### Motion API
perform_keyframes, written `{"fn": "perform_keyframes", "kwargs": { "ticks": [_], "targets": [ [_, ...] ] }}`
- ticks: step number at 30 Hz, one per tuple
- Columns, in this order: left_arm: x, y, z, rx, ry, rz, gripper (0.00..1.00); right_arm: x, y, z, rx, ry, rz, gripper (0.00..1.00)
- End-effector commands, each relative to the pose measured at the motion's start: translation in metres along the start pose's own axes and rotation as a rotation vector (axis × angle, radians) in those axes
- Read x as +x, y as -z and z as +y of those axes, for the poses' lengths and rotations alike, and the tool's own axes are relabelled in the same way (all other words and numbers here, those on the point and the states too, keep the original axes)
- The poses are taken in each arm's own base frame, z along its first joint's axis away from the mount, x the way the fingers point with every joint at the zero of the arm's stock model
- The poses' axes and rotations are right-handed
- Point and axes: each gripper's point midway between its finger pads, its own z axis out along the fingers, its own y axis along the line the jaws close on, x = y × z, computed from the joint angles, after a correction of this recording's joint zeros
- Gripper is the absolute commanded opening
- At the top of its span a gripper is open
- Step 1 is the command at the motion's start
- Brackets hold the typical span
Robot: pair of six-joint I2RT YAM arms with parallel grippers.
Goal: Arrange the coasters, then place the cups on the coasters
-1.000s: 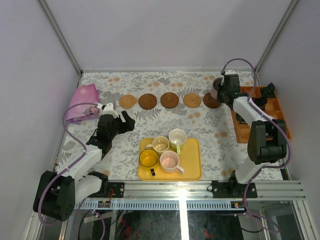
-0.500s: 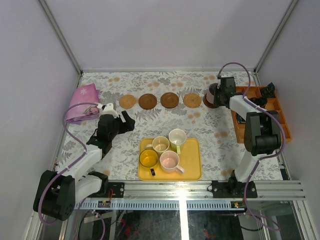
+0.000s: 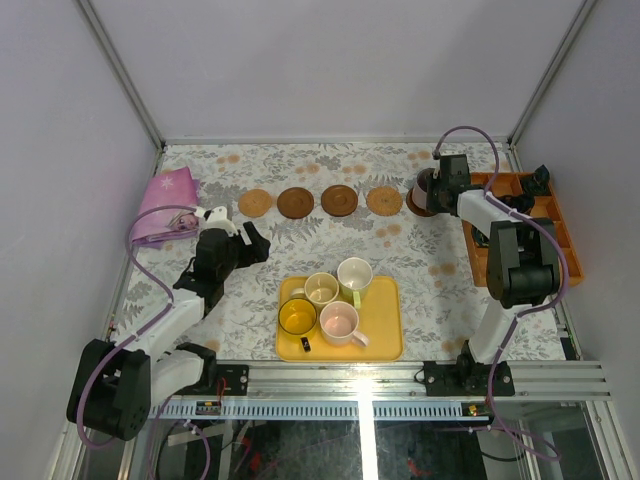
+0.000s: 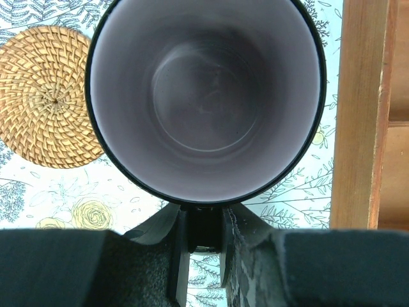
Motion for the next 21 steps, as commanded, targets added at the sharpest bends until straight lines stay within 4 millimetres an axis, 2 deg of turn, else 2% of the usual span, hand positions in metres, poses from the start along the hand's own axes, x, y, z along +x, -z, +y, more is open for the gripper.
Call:
{"fn": "perform_keyframes", "kwargs": {
  "ticks": [1, 8, 11, 12, 13, 17, 18, 21],
  "targets": [
    [-0.021, -0.003, -0.007, 0.014, -0.001, -0.070, 0.78, -0.053, 0.005, 0.002, -0.008, -0.001, -0.150, 0.00],
    [-0.021, -0.002, -0.007, 0.010, 0.000, -0.072, 0.78, -0.047, 0.000, 0.002, -0.004, -0.002, -0.126, 0.03],
    [-0.021, -0.001, -0.006, 0.010, -0.001, -0.071, 0.78, -0.046, -0.001, 0.002, -0.003, -0.007, -0.123, 0.18],
    [-0.021, -0.001, -0.006, 0.010, -0.001, -0.073, 0.78, -0.045, 0.000, 0.002, -0.003, -0.008, -0.120, 0.30],
    [-0.021, -0.001, -0.006, 0.009, -0.001, -0.073, 0.78, -0.046, 0.001, 0.002, -0.005, -0.010, -0.123, 0.37],
    [-0.023, 0.000, -0.006, 0.008, -0.001, -0.078, 0.78, -0.047, 0.008, 0.002, -0.006, -0.015, -0.132, 0.56],
    [-0.023, 0.000, -0.007, 0.008, -0.002, -0.081, 0.78, -0.048, 0.011, 0.004, -0.009, -0.015, -0.134, 0.60],
    [-0.023, 0.000, -0.008, 0.014, -0.001, -0.080, 0.78, -0.048, 0.019, 0.004, -0.015, -0.021, -0.141, 0.64]
  ]
}}
